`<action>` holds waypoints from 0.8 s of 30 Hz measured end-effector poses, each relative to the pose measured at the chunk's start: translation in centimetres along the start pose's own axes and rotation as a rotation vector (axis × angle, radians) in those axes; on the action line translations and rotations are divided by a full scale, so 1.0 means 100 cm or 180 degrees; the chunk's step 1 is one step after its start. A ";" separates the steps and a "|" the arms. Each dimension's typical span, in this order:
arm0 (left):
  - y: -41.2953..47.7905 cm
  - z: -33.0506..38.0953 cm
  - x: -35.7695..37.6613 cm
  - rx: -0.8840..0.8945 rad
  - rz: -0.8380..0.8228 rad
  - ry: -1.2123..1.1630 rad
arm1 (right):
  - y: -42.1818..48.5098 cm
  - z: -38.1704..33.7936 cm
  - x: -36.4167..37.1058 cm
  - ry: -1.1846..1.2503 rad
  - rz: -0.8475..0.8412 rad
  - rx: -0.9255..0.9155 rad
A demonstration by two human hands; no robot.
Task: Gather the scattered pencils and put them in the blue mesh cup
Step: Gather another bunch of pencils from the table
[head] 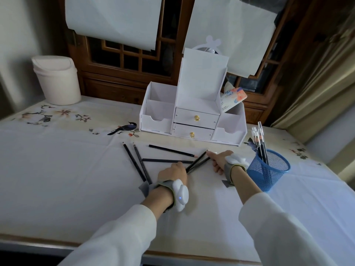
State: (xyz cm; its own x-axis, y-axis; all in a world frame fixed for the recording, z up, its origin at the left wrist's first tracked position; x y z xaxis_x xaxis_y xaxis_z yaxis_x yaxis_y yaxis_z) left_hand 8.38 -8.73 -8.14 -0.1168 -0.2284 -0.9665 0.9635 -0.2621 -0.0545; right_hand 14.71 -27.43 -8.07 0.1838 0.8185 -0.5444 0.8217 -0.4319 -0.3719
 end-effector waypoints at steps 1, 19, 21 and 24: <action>-0.002 0.003 0.000 0.0013 0.0032 0.0116 | -0.002 0.000 0.000 -0.0049 0.0008 -0.0027; -0.030 -0.004 -0.005 0.0133 -0.0064 -0.0764 | -0.049 0.008 0.024 0.0108 -0.0441 0.0316; -0.033 -0.005 -0.005 0.0184 -0.0081 -0.0992 | -0.049 0.011 0.029 0.0430 -0.0582 0.0405; -0.036 -0.003 -0.006 0.0287 -0.0104 -0.1122 | -0.047 0.008 0.036 0.0812 -0.0566 0.0443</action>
State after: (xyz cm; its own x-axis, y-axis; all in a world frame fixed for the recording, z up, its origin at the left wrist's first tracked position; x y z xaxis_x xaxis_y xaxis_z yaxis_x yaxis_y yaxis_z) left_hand 5.06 -7.41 -7.44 -0.2381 -0.5237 -0.8180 0.9347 -0.3525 -0.0464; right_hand 11.02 -22.77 -8.89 0.1876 0.9465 -0.2625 0.7748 -0.3069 -0.5527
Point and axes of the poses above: each hand's wrist, its own y-axis towards the middle knuckle, its own x-axis out of the palm, z = x × y, the point moved 4 cm from there along y, towards the middle knuckle, and after that the axes turned 12 degrees about x, right-handed, at the moved point
